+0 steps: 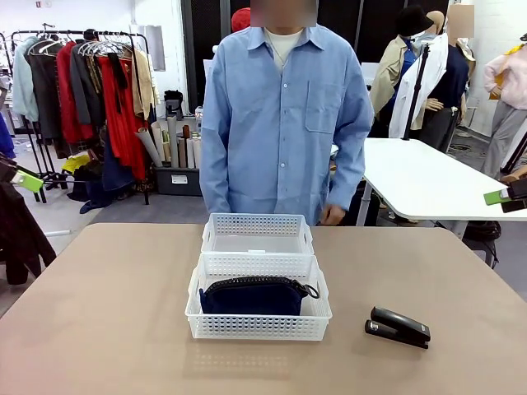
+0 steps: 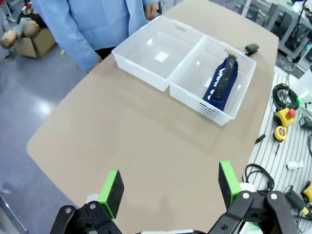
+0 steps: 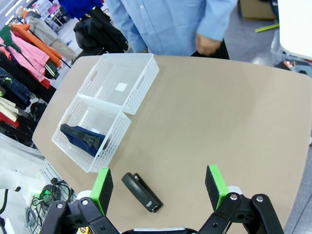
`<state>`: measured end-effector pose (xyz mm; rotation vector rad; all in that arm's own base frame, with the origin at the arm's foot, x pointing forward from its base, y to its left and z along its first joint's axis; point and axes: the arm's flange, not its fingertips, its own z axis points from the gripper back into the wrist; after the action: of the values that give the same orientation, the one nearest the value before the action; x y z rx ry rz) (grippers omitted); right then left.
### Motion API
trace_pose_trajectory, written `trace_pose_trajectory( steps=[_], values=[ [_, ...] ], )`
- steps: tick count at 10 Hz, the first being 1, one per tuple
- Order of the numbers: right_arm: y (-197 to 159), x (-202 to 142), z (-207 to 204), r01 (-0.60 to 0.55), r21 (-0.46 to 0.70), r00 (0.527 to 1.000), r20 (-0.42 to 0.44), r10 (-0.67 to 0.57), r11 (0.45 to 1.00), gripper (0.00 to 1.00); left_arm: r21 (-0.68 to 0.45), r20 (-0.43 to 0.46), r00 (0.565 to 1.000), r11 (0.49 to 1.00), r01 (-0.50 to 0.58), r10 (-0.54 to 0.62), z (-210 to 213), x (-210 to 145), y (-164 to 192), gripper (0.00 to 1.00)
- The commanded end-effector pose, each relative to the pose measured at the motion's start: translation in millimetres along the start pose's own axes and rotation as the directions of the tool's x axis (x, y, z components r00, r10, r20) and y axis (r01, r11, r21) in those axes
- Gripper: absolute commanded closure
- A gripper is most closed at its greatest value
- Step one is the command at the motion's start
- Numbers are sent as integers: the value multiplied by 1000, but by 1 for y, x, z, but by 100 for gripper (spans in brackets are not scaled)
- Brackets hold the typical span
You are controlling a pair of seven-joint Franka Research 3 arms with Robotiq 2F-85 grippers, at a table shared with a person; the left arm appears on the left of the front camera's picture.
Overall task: Distribute items into two baskets.
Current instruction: Pick up the Stapler that the person points to.
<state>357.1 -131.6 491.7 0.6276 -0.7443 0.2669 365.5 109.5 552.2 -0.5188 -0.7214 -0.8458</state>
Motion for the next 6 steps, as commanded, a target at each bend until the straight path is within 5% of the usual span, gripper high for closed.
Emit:
trace_pose_trajectory(
  steps=[1,6],
  values=[
    [-1,1,-2,-3,23,1000,31,2,1000,0,-20,4,1000,1000,11,-11,-6,2,0,0],
    [-1,1,-2,-3,23,1000,31,2,1000,0,-20,4,1000,1000,11,-11,-6,2,0,0]
  ],
)
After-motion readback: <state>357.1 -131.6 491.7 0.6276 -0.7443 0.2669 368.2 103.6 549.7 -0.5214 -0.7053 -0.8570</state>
